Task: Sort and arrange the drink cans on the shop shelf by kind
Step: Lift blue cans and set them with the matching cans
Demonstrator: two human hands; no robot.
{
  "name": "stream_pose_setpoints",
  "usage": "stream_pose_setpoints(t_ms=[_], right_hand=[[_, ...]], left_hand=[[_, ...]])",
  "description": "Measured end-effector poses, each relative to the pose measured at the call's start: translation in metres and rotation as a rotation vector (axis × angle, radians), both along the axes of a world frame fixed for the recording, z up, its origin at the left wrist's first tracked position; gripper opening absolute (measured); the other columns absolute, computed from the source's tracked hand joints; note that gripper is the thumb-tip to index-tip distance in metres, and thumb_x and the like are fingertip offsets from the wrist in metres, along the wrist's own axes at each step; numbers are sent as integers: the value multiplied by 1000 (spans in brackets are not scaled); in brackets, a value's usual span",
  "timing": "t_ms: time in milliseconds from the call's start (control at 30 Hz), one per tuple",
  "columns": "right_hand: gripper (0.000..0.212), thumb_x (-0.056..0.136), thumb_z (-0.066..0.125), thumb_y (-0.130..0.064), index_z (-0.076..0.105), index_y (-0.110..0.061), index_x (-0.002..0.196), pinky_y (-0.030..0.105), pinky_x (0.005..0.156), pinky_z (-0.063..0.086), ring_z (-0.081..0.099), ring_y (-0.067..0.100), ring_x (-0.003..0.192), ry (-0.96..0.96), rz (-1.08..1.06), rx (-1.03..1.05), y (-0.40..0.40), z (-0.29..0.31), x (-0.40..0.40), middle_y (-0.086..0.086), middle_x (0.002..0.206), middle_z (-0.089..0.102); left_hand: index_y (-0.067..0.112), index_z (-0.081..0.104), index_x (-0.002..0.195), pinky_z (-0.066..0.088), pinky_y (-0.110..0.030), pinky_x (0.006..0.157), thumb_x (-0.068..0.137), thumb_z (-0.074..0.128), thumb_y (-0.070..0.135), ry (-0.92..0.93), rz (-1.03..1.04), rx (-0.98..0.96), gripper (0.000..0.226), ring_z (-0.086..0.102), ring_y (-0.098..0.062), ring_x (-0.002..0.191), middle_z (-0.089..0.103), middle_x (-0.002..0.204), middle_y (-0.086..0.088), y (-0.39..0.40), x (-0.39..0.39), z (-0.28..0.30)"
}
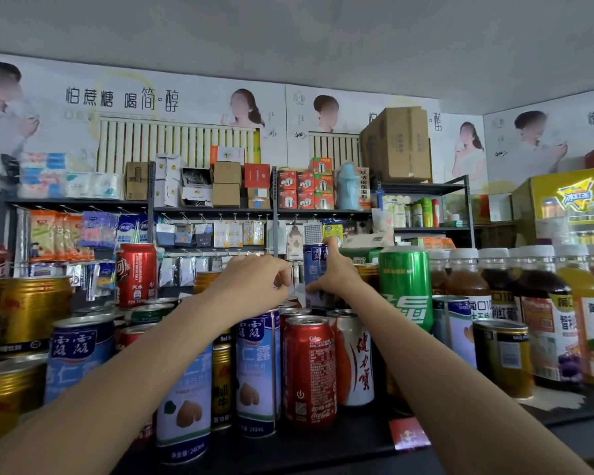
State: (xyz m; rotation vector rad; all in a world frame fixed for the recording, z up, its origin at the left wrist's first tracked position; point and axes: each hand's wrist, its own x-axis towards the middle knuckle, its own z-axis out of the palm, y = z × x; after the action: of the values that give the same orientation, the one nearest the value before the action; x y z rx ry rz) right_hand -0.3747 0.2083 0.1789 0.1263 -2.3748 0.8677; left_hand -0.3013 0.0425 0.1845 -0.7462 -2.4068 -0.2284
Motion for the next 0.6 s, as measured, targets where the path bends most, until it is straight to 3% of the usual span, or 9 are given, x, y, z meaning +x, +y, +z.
stream_pose_setpoints(t_ms=[133, 233, 333, 433, 533, 600], right_hand=[[78, 73, 77, -10, 25, -15, 132, 29, 68, 42, 50, 25, 87, -2, -37, 53, -1, 5, 5, 18, 120, 49], [72, 77, 71, -6, 27, -13, 133, 34, 83, 44, 48, 34, 106, 57, -91, 167, -7, 11, 15, 20, 125, 39], [63, 79, 66, -3, 32, -10, 131, 37, 97, 40, 41, 34, 115, 238, -144, 303, -5, 20, 45, 18, 127, 38], [47, 85, 63, -21, 43, -10, 126, 38, 100, 34, 38, 32, 119, 369, -262, 455, 17, 38, 90, 14, 126, 45], [58, 81, 61, -51, 48, -17, 126, 42, 103, 35, 42, 31, 121, 174, -372, 561, 52, 50, 119, 12, 129, 51], [69, 78, 61, -58, 45, -16, 131, 38, 100, 37, 45, 29, 122, -50, -279, 554, 69, 45, 130, 9, 135, 49]], left_hand=[[20, 63, 103, 39, -35, 100, 90, 51, 23, -10, 4, -5, 18, 57, -10, 100, 64, 106, 8, 5, -1, -1], [20, 63, 102, 44, -35, 95, 89, 51, 20, -18, -19, 7, 18, 57, -12, 102, 64, 107, 7, 10, 1, 0], [19, 63, 104, 45, -35, 93, 89, 53, 20, -8, -36, 7, 18, 57, -14, 101, 64, 106, 5, 16, 5, 1], [19, 63, 105, 45, -36, 92, 89, 53, 22, -9, -62, -1, 20, 58, -15, 101, 64, 107, 4, 23, 7, 0], [17, 63, 104, 46, -31, 88, 88, 54, 22, -17, -109, -21, 18, 57, -14, 98, 63, 106, 2, 38, 13, -5], [16, 62, 101, 47, -32, 88, 88, 55, 21, -24, -135, -5, 16, 57, -13, 96, 63, 103, 2, 51, 19, -9]])
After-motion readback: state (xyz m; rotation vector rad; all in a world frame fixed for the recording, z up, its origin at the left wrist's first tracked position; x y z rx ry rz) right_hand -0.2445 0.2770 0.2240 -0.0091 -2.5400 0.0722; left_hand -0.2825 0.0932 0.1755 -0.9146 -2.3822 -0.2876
